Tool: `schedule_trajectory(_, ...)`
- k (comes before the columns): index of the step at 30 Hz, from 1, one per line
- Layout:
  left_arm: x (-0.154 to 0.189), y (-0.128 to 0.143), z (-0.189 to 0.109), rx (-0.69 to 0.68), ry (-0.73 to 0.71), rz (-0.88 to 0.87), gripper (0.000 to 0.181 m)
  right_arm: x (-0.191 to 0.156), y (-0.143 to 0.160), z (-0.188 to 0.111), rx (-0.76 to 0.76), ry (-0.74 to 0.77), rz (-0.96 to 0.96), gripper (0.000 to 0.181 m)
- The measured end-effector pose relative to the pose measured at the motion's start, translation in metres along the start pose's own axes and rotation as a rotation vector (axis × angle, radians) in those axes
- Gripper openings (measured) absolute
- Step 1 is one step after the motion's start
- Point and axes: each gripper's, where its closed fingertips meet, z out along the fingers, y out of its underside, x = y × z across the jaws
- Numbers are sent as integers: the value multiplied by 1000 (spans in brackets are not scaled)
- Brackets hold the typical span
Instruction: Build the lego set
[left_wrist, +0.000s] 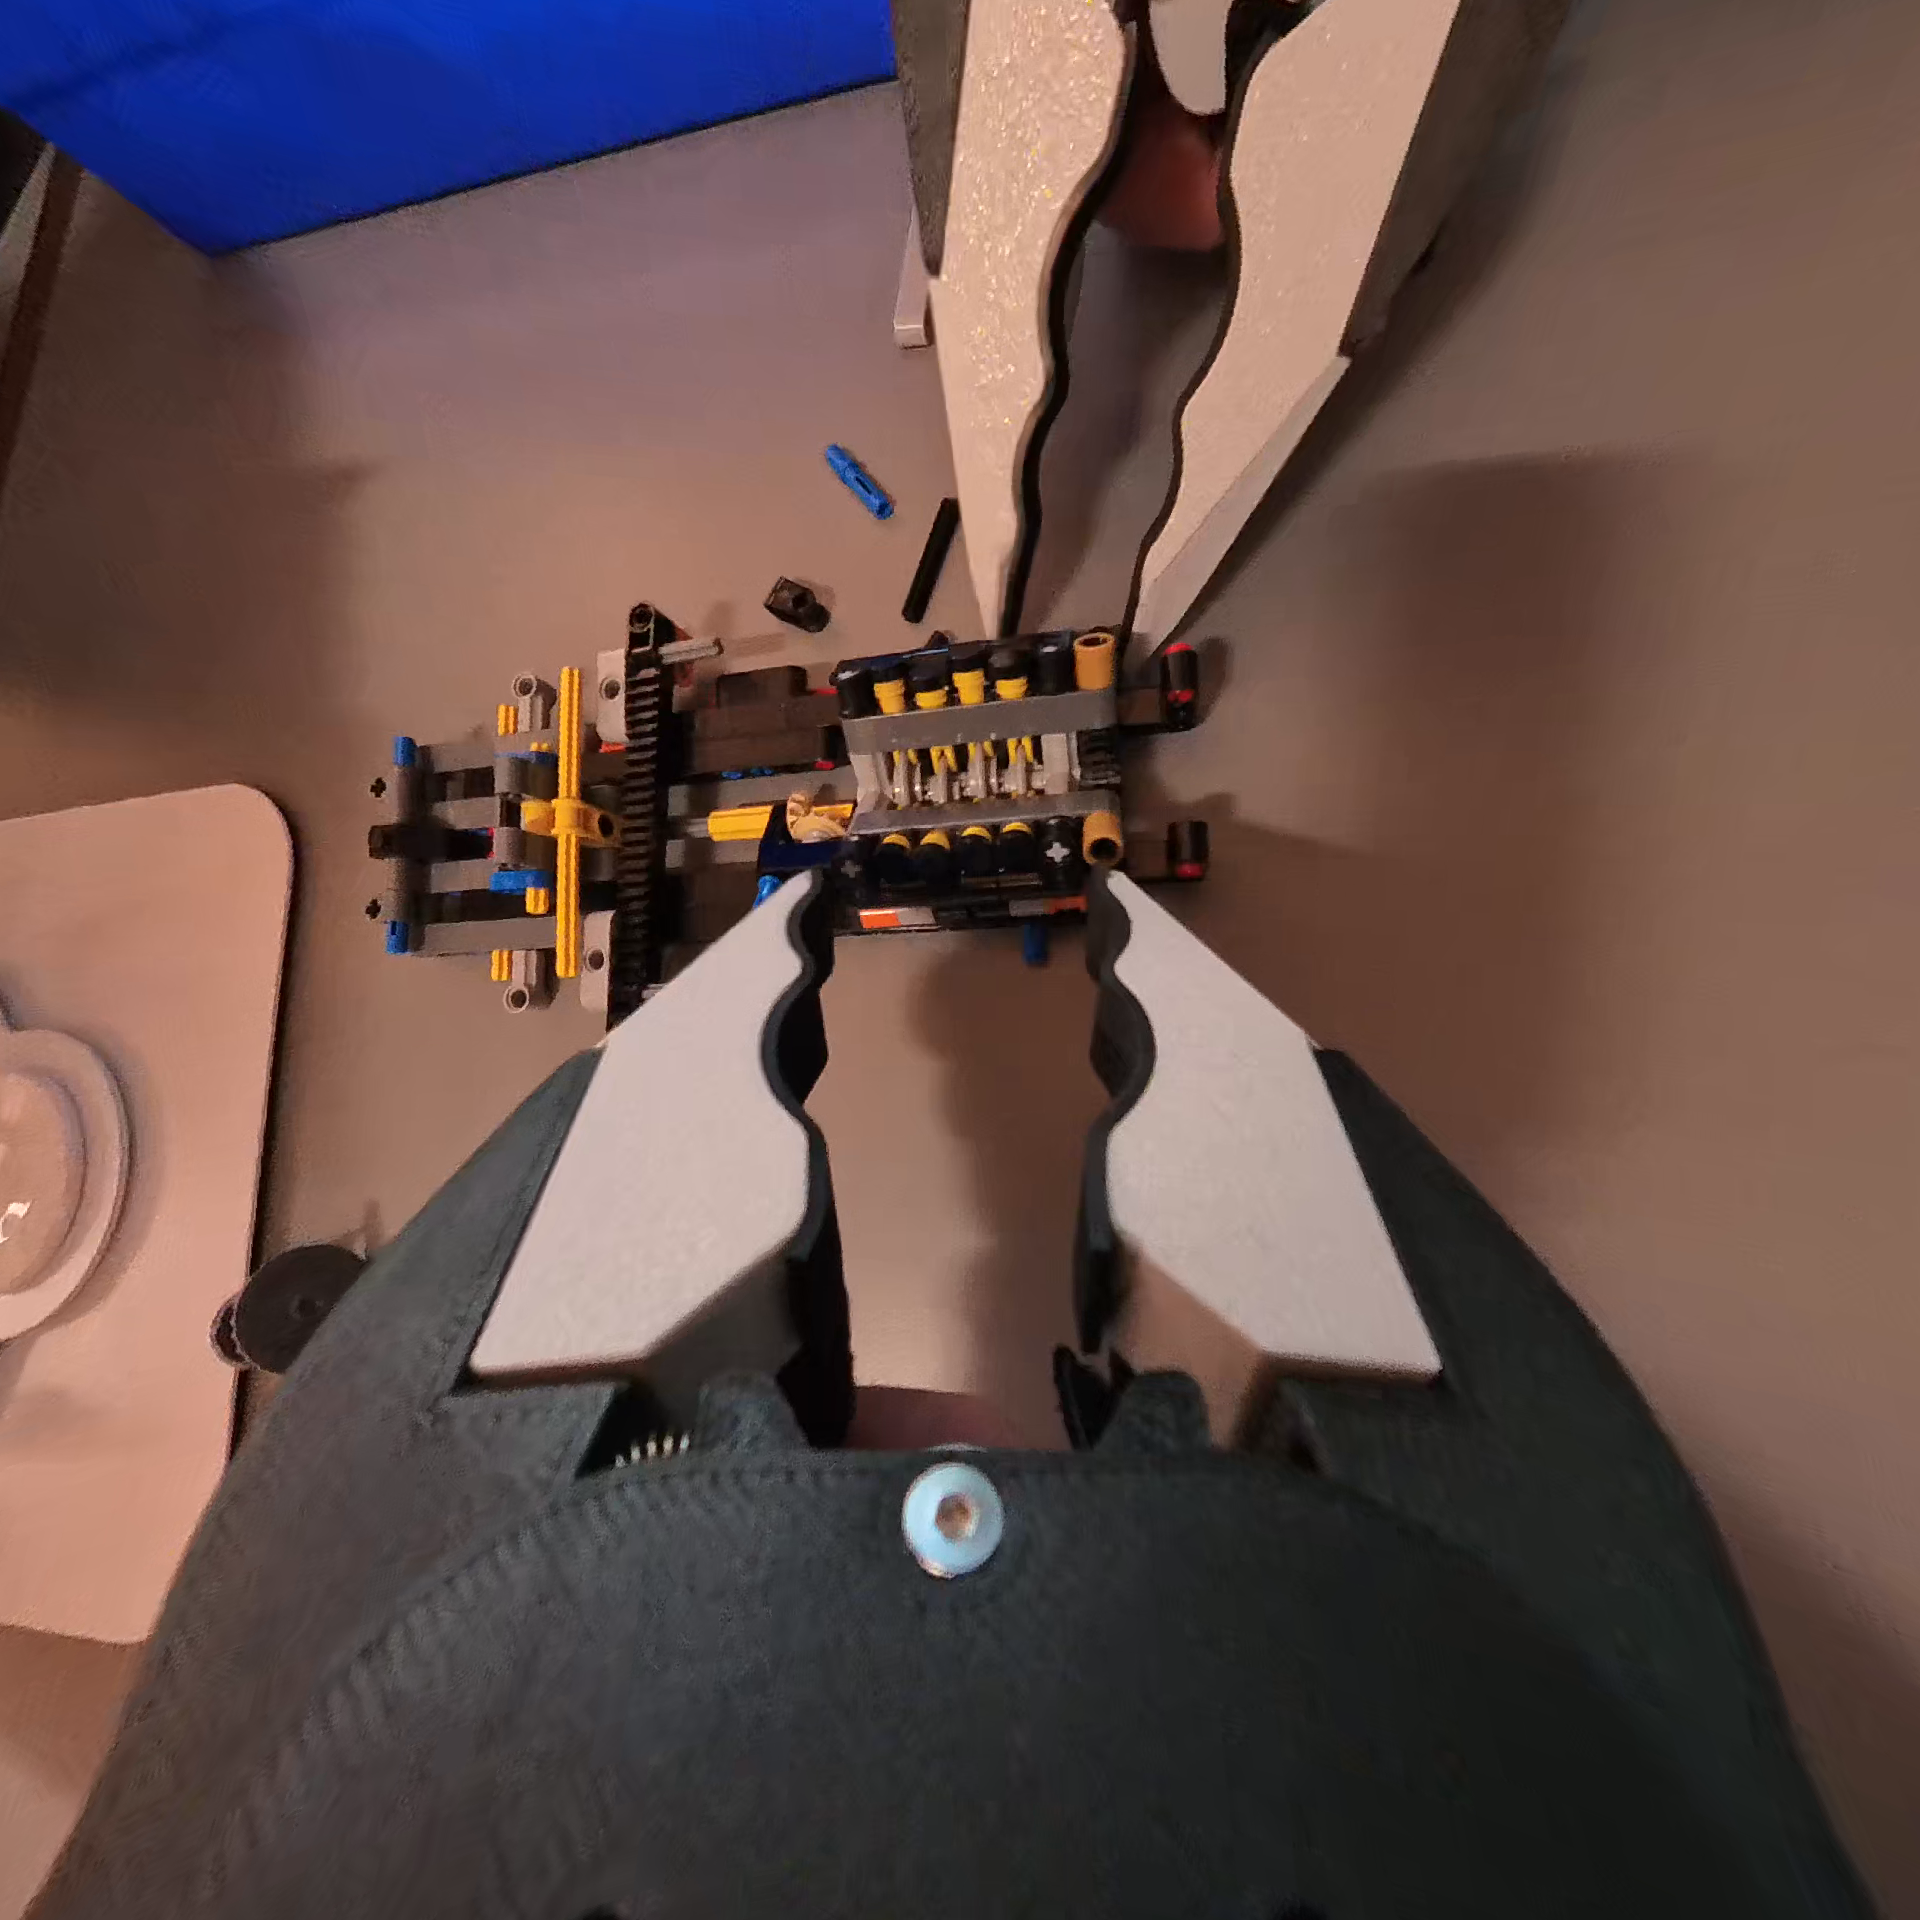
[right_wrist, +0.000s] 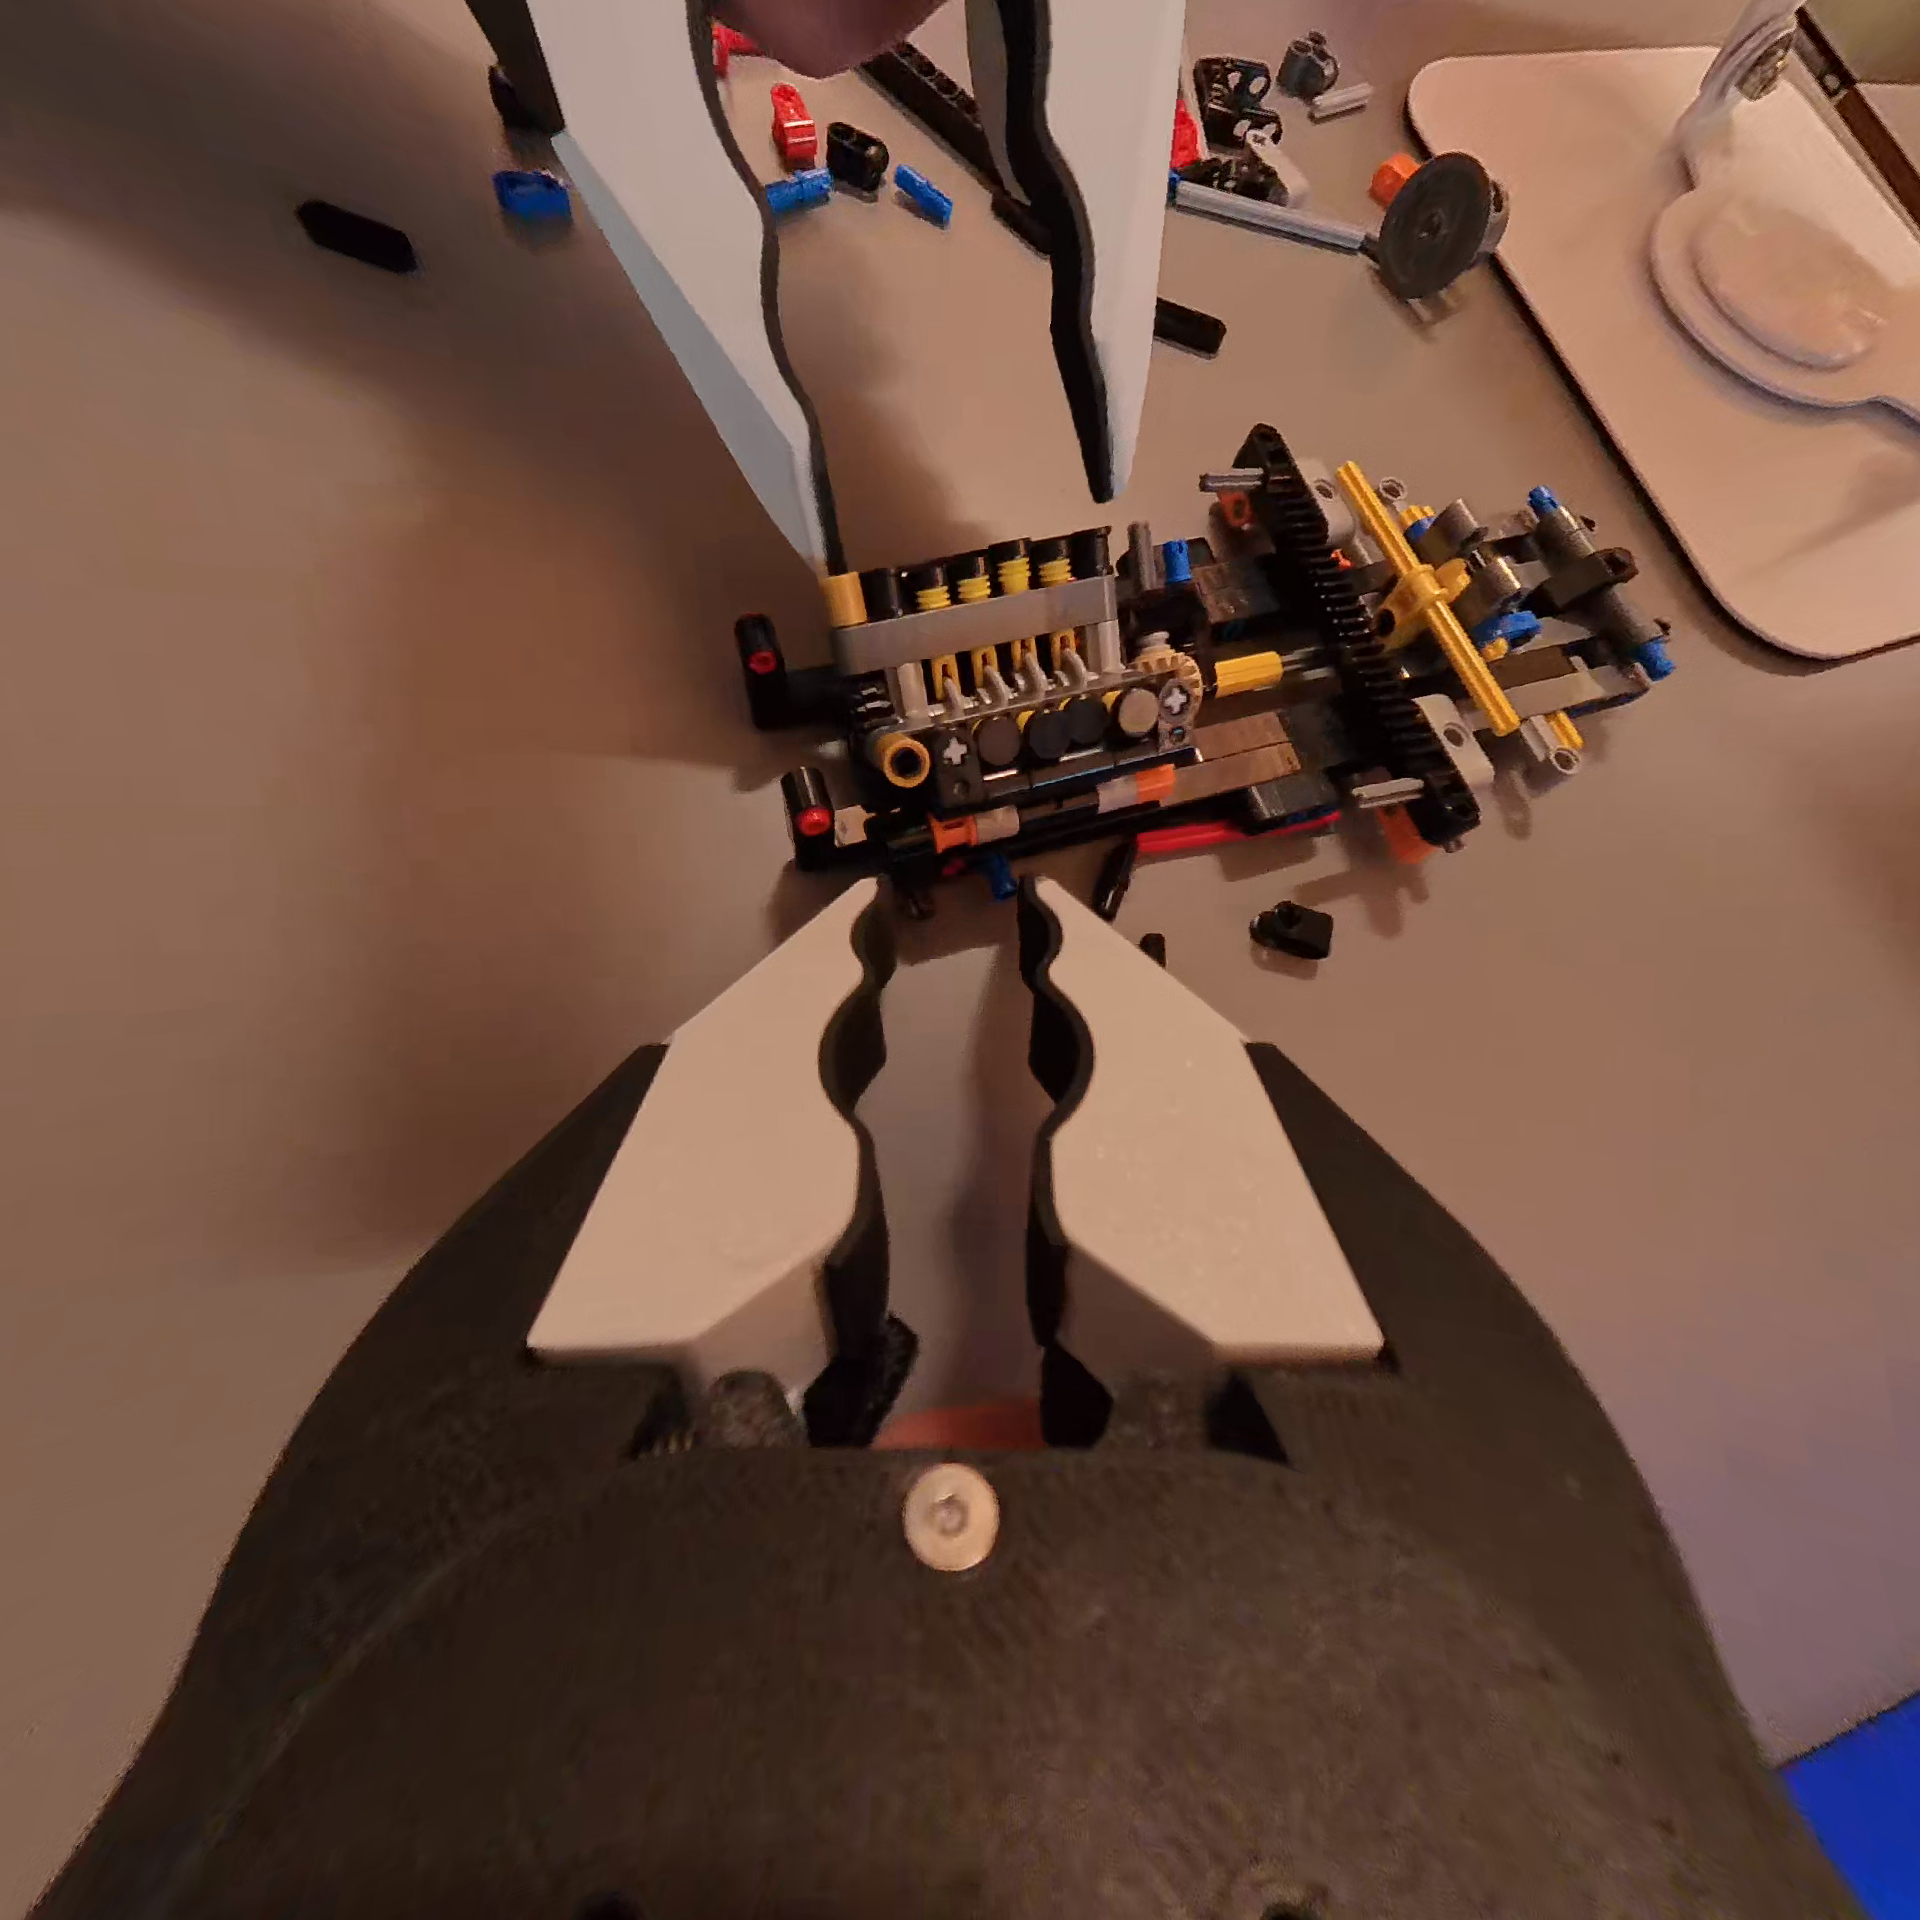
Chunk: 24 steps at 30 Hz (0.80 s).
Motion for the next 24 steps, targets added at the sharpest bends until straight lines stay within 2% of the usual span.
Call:
schedule_trajectory(1, 0, 0, 1, 0, 1, 1, 46, 1, 0, 0, -1, -2, 5, 21)
schedule_trajectory(9, 2, -3, 4, 13, 11, -21, 43, 3, 1, 2, -14, 10, -2, 23)
schedule_trajectory(12, -6, 7, -2, -38, -27, -8, 50, 3, -4, -7, 35, 3, 27, 27)
schedule_trajectory(16, -11, 4, -12, -4, -19, -24, 51, 13, 2, -22, 32, 60, 44, 30)
schedule_trajectory(20, -8, 8, -2, -47, 16, 59, 54, 14, 7, -26, 5, 70, 50, 31)
schedule_trajectory(24, -4, 4, 7, -27, 82, 87, 55, 3, 6, -16, -18, 46, 35, 34)
